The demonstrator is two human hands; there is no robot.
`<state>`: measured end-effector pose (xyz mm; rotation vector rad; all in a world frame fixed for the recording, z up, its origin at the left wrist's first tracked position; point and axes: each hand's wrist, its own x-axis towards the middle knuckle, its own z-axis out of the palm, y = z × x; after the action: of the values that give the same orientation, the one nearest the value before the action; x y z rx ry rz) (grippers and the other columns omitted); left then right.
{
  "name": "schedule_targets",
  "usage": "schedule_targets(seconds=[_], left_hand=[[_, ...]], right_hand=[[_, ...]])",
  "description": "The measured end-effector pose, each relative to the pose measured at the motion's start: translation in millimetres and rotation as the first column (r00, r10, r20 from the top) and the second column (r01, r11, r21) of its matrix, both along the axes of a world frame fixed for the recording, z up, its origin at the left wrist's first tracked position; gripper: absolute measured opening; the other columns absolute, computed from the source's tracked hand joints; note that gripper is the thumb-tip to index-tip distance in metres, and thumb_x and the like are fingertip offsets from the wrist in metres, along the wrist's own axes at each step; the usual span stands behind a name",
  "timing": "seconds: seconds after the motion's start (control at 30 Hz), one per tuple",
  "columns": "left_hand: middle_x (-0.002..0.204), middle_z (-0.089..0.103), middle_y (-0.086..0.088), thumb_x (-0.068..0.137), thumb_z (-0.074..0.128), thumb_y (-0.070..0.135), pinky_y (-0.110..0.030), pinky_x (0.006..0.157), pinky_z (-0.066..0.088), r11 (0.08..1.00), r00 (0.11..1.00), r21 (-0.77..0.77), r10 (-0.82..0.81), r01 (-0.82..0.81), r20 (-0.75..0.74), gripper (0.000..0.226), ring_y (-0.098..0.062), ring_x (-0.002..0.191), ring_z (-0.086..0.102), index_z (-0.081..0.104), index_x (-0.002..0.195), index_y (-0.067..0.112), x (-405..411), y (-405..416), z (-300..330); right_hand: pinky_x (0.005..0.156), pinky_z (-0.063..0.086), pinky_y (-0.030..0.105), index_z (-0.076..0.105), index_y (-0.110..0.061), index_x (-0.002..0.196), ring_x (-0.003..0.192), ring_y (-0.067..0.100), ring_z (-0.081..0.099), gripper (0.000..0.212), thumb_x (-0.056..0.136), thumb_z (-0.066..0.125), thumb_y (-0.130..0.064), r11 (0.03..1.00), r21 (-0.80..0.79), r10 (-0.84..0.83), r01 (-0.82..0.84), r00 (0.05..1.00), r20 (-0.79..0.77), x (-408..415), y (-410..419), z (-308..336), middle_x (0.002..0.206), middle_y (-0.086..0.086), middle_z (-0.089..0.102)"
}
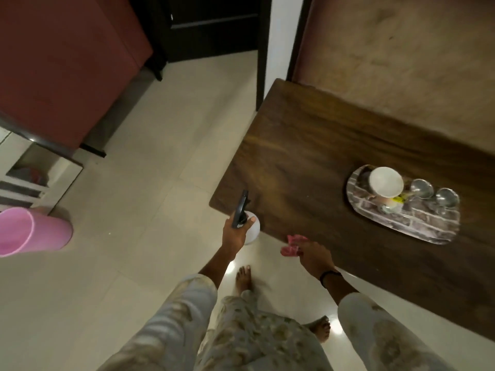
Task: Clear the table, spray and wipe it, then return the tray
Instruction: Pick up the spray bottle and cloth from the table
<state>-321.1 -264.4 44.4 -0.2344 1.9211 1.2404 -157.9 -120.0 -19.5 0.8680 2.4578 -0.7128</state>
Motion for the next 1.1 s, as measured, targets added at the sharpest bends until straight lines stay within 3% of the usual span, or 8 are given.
schedule_targets(seconds=[0.07, 0.13, 0.2, 0.37, 0.47, 0.6, 0.83, 1.1], left_hand=[[0.135, 0.051, -0.014, 0.088, 0.063, 0.022, -0.029, 0.098, 0.036, 0.998, 0.997, 0.003, -0.058, 0.058, -0.054, 0.052, -0.031, 0.126, 0.045, 0.045, 0.134, 0.006, 26, 15, 21], [0.137, 0.050, -0.015, 0.089, 0.062, 0.022, -0.032, 0.104, 0.036, 0.995, 0.992, 0.001, -0.098, 0.099, -0.083, 0.052, -0.032, 0.128, 0.044, 0.044, 0.135, 0.005, 52, 32, 40], [0.138, 0.048, -0.016, 0.089, 0.062, 0.024, -0.034, 0.107, 0.034, 0.993, 0.989, 0.010, -0.119, 0.121, -0.086, 0.053, -0.032, 0.129, 0.043, 0.043, 0.136, 0.006, 84, 53, 60], [0.136, 0.052, -0.014, 0.087, 0.065, 0.026, -0.031, 0.101, 0.036, 0.976, 0.973, 0.046, -0.206, 0.211, -0.102, 0.052, -0.030, 0.127, 0.046, 0.048, 0.133, 0.008, 168, 115, 101], [0.134, 0.054, -0.009, 0.085, 0.067, 0.029, -0.033, 0.101, 0.038, 0.959, 0.959, 0.065, -0.267, 0.274, -0.097, 0.052, -0.028, 0.125, 0.048, 0.051, 0.130, 0.009, 214, 149, 116], [0.119, 0.051, 0.002, 0.086, 0.066, 0.025, -0.032, 0.100, 0.035, 0.923, 0.918, 0.100, -0.350, 0.372, -0.186, 0.047, -0.013, 0.118, 0.044, 0.051, 0.128, 0.009, 275, 199, 130], [0.128, 0.058, -0.012, 0.085, 0.066, 0.031, -0.033, 0.083, 0.038, 0.782, 0.790, 0.131, -0.586, 0.610, -0.182, 0.046, -0.030, 0.120, 0.050, 0.056, 0.124, 0.007, 354, 296, 132], [0.119, 0.061, -0.011, 0.084, 0.067, 0.033, -0.036, 0.083, 0.040, 0.617, 0.639, 0.169, -0.730, 0.769, -0.243, 0.045, -0.031, 0.115, 0.054, 0.059, 0.119, 0.005, 426, 416, 132]], right_hand=[[0.094, 0.050, 0.038, 0.060, -0.026, 0.127, 0.109, 0.024, 0.062, 0.036, 0.092, 0.055, -0.023, 0.904, -0.203, -0.378, 0.378, 0.925, 0.037, 23, 25, 21, 0.124, 0.002, 0.064], [0.087, 0.053, 0.042, 0.063, -0.011, 0.118, 0.090, 0.026, 0.064, 0.029, 0.090, 0.058, -0.015, 0.598, -0.492, -0.710, 0.633, 0.703, 0.040, 48, 46, 44, 0.104, 0.010, 0.069], [0.078, 0.052, 0.040, 0.060, -0.006, 0.114, 0.078, 0.023, 0.058, 0.029, 0.087, 0.052, 0.000, 0.348, -0.663, -0.839, 0.663, 0.536, 0.096, 81, 63, 70, 0.086, 0.009, 0.062], [0.074, 0.057, 0.040, 0.057, -0.008, 0.114, 0.079, 0.022, 0.060, 0.039, 0.077, 0.049, 0.002, 0.111, -0.821, -0.901, 0.560, 0.406, 0.156, 168, 102, 113, 0.085, 0.007, 0.061], [0.062, 0.057, 0.031, 0.060, -0.007, 0.102, 0.076, 0.020, 0.065, 0.028, 0.086, 0.040, 0.002, 0.024, -0.863, -0.918, 0.505, 0.353, 0.181, 224, 123, 133, 0.088, 0.007, 0.066], [0.079, 0.056, 0.040, 0.058, -0.014, 0.118, 0.099, 0.025, 0.066, 0.026, 0.096, 0.048, -0.021, -0.063, -0.914, -0.959, 0.401, 0.230, 0.167, 299, 153, 148, 0.108, 0.009, 0.070], [0.102, 0.042, 0.057, 0.052, -0.016, 0.131, 0.122, 0.037, 0.054, 0.057, 0.095, 0.036, -0.058, -0.160, -0.950, -0.987, 0.270, -0.049, 0.152, 401, 208, 159, 0.130, 0.018, 0.059], [0.086, 0.053, 0.045, 0.049, -0.012, 0.131, 0.108, 0.033, 0.063, 0.051, 0.089, 0.060, -0.038, -0.068, -0.891, -0.991, 0.449, -0.131, 0.010, 473, 284, 160, 0.120, 0.017, 0.064]])
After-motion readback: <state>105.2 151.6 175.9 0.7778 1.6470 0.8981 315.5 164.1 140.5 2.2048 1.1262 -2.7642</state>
